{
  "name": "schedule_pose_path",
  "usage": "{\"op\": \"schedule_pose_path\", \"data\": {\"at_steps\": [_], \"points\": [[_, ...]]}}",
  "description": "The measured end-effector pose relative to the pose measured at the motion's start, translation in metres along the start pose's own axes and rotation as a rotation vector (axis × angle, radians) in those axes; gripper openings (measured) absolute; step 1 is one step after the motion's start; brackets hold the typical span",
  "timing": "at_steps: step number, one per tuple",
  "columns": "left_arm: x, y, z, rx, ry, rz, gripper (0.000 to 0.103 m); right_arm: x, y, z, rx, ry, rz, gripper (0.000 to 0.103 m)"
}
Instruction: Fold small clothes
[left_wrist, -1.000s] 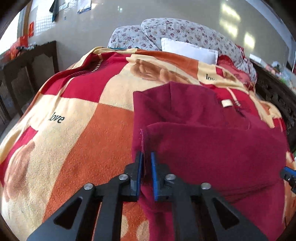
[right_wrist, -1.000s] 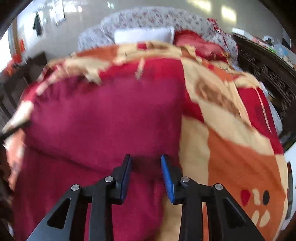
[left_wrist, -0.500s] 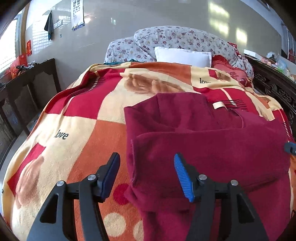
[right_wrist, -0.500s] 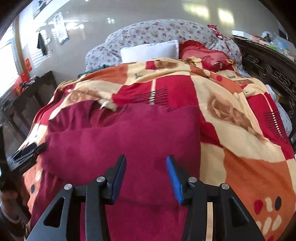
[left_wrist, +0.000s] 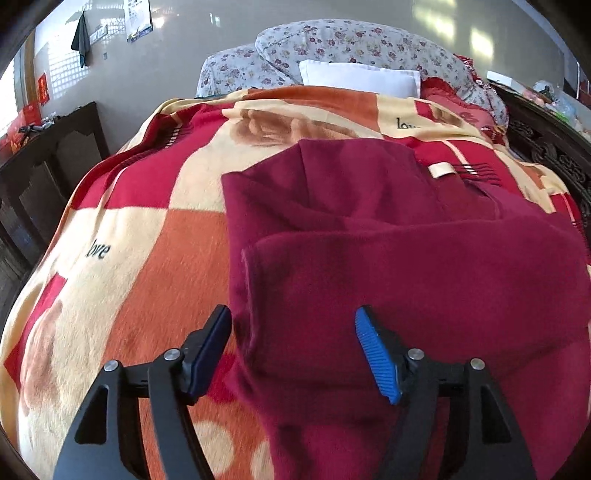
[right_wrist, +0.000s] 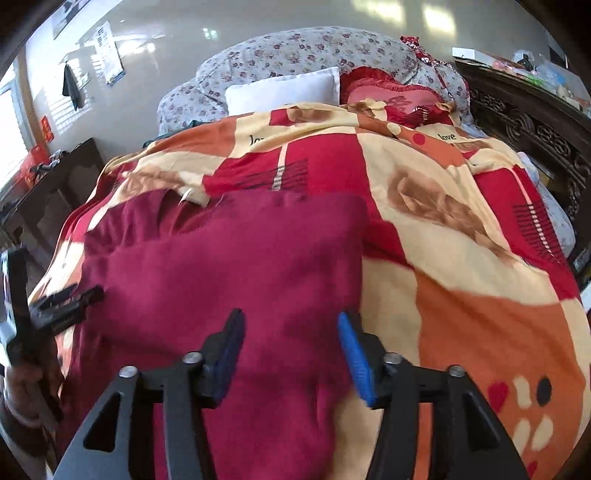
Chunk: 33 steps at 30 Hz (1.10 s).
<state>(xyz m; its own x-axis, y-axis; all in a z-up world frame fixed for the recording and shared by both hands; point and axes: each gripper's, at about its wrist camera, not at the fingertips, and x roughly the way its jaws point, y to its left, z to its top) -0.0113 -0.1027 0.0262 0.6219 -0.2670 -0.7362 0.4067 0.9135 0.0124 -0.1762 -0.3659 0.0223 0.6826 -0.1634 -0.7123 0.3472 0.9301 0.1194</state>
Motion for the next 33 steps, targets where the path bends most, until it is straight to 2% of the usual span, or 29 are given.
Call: {"op": "schedule_pose_path", "data": {"at_steps": [5,9,15,20,22,25,33], "points": [[-0.012,0.003,-0.015,-0.018,0.006,-0.001,0.073,0.031,-0.008,-0.020,-0.004,0.087,-0.079,0.066],[-0.031,0.002,-0.028,0.003,0.003,0.006,0.073,0.021,-0.014,-0.024,0.049,0.085,-0.063,0.066],[-0.053,0.004,-0.049,0.000,0.002,-0.006,0.074,-0.031,-0.001,-0.041,0.034,0.041,0.000,0.067],[-0.076,0.004,-0.069,0.018,0.003,-0.022,0.076,-0.056,0.010,-0.072,0.020,0.092,0.100,0.072],[-0.084,0.006,-0.076,0.017,-0.002,-0.031,0.082,-0.058,0.011,-0.083,0.022,0.111,0.102,0.072],[-0.090,0.007,-0.082,0.013,-0.002,-0.034,0.082,-0.062,0.013,-0.093,0.036,0.112,0.112,0.072],[-0.090,0.012,-0.088,-0.024,0.027,-0.058,0.082,-0.056,0.025,-0.088,0.046,0.081,0.100,0.073]]}}
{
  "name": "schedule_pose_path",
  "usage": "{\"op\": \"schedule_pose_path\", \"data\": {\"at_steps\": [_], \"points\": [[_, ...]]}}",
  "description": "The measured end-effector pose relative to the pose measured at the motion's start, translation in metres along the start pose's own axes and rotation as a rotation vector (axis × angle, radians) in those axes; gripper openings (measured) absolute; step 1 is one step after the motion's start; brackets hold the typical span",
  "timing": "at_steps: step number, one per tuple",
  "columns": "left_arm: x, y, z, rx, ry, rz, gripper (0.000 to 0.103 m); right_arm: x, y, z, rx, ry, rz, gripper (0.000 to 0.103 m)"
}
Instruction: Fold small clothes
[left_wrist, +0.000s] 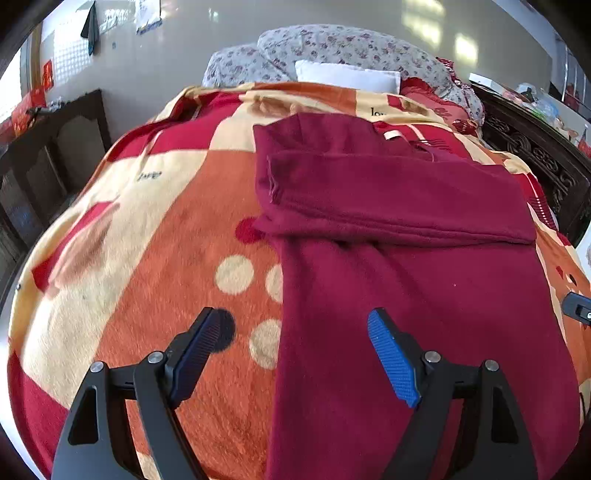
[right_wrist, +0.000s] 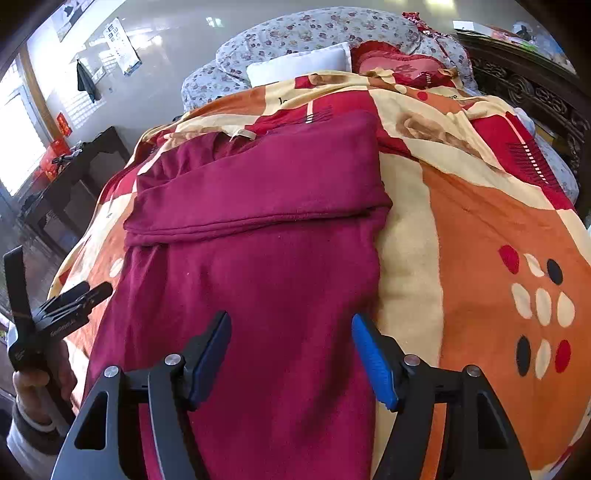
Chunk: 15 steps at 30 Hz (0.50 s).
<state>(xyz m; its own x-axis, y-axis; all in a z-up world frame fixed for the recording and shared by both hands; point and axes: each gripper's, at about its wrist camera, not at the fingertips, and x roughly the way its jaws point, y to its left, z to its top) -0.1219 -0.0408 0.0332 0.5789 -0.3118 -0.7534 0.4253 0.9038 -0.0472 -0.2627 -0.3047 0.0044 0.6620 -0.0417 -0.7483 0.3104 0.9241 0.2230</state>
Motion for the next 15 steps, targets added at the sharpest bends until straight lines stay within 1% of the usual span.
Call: {"op": "schedule_pose_path", "data": {"at_steps": [3,7,10,11,13,15], "points": [[0.000,0.002,-0.004,-0.003,0.029,-0.021,0.082,0.003,0.000,-0.005,0.006,0.010,0.013,0.073],[-0.001,0.009,-0.008,-0.034,0.028,-0.029,0.082,0.002,-0.010,-0.009,0.026,0.013,0.010,0.073],[0.004,0.013,-0.003,-0.060,0.038,-0.035,0.082,0.000,-0.017,0.003,0.058,-0.013,0.002,0.074],[0.005,0.014,0.001,-0.066,0.034,-0.039,0.082,0.000,-0.018,0.011,0.062,-0.036,-0.009,0.075],[0.006,0.016,0.010,-0.084,0.014,-0.037,0.082,0.003,-0.020,0.026,0.062,-0.072,-0.025,0.075],[0.012,0.017,0.026,-0.111,-0.007,-0.024,0.084,0.010,-0.023,0.043,0.060,-0.096,-0.068,0.075]]}}
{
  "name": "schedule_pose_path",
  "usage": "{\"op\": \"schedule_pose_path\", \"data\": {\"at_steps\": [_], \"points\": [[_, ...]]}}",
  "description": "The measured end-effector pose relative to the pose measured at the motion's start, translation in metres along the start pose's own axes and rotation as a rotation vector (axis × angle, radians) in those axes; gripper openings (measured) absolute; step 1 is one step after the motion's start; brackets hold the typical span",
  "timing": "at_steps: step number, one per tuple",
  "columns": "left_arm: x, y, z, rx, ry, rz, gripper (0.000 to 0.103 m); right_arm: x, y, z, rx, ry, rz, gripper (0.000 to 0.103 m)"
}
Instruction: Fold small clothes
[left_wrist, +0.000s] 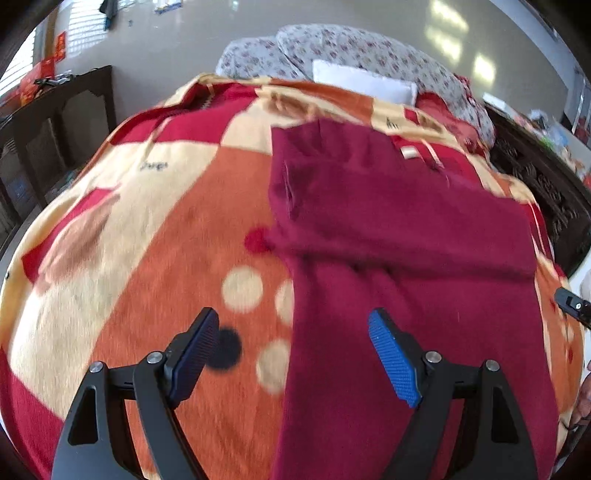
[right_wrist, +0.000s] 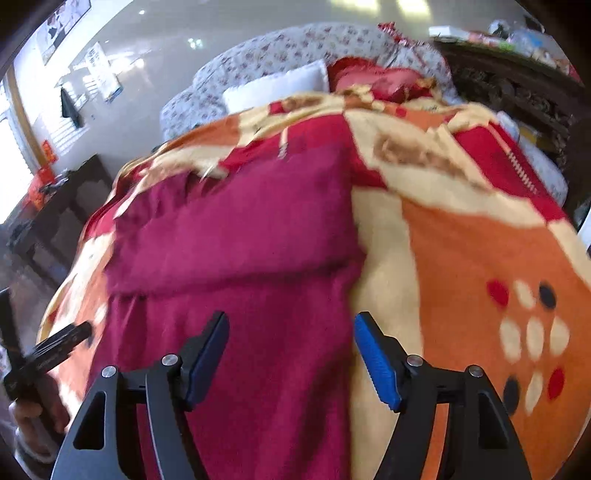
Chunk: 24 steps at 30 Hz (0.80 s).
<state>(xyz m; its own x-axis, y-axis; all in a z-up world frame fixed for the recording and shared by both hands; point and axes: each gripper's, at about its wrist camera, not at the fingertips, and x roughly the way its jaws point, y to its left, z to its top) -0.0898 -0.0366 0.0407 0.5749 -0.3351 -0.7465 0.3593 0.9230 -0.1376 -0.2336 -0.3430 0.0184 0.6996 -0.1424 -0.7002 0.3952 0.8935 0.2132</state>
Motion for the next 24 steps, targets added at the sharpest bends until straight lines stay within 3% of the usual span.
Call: {"op": "schedule_pose_path", "data": {"at_steps": [3,7,9,13,18,21,24], "points": [[0.013,-0.002,0.019,-0.018,-0.003,0.009,0.084,0.026,-0.009,0.027,0.017,-0.022,-0.089,0.075],[0.036,-0.008,0.041,-0.040,-0.013,0.021,0.084,0.064,-0.027,0.041,0.054,0.038,-0.111,0.060],[0.052,-0.011,0.044,-0.031,0.009,0.041,0.085,0.075,-0.036,0.038,0.054,0.053,-0.095,0.060],[0.080,-0.013,0.041,-0.019,0.065,0.054,0.087,0.072,-0.038,0.032,0.045,0.035,-0.088,0.062],[0.072,-0.009,0.035,-0.022,0.068,0.046,0.088,0.054,-0.033,0.022,0.055,0.061,-0.070,0.064],[0.053,-0.007,0.025,0.001,0.070,0.027,0.088,0.021,-0.031,0.000,0.070,0.075,0.033,0.066],[0.030,-0.004,0.009,0.027,0.069,0.010,0.088,-0.012,-0.030,-0.027,0.044,0.107,0.084,0.074]]}}
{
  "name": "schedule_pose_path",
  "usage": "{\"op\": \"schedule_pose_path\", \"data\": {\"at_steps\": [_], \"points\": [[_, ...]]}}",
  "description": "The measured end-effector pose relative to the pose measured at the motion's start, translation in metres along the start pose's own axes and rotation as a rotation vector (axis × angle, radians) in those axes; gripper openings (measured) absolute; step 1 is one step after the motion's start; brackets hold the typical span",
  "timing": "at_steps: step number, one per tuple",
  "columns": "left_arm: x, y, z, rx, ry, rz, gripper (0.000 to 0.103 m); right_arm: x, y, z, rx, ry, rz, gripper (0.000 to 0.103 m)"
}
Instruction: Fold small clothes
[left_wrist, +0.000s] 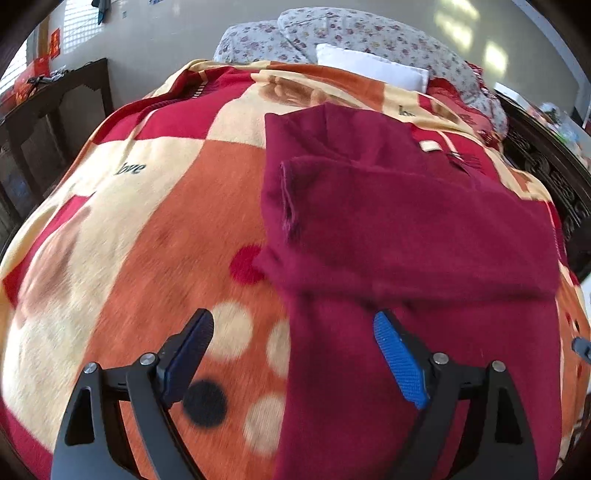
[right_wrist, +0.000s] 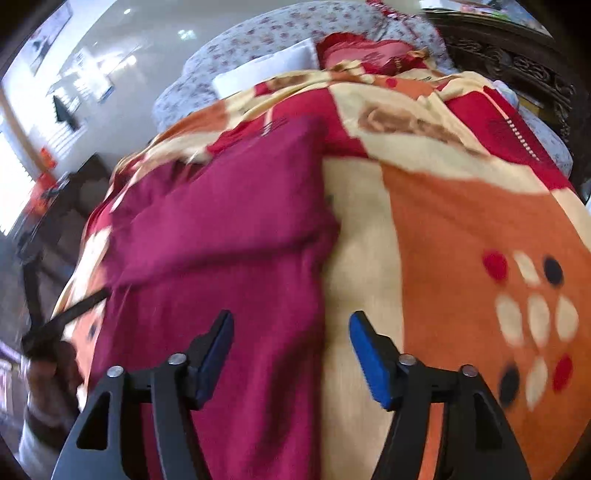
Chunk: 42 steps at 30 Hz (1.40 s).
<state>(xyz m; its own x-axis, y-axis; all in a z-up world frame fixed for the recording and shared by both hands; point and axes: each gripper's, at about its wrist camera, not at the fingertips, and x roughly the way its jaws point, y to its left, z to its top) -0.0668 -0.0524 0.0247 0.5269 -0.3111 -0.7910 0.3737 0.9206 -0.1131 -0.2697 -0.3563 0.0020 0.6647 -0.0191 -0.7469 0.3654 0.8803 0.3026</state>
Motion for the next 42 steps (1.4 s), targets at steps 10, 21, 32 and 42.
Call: {"op": "schedule_pose_path", "data": {"at_steps": [10,21,32,42], "points": [[-0.068,0.026,-0.080,0.071,0.030,-0.092,0.088,-0.062,-0.014,-0.104,0.006,0.040,0.025,0.081],[-0.090,0.042,-0.141,0.050,0.147,-0.165,0.088,-0.068,-0.012,-0.149,0.035,0.085,0.141,0.082],[-0.091,0.026,-0.157,0.053,0.181,-0.189,0.090,-0.068,0.002,-0.152,0.025,0.071,0.255,0.082],[-0.092,0.012,-0.170,0.119,0.184,-0.161,0.100,-0.066,0.001,-0.158,0.003,0.065,0.268,0.051]]}}
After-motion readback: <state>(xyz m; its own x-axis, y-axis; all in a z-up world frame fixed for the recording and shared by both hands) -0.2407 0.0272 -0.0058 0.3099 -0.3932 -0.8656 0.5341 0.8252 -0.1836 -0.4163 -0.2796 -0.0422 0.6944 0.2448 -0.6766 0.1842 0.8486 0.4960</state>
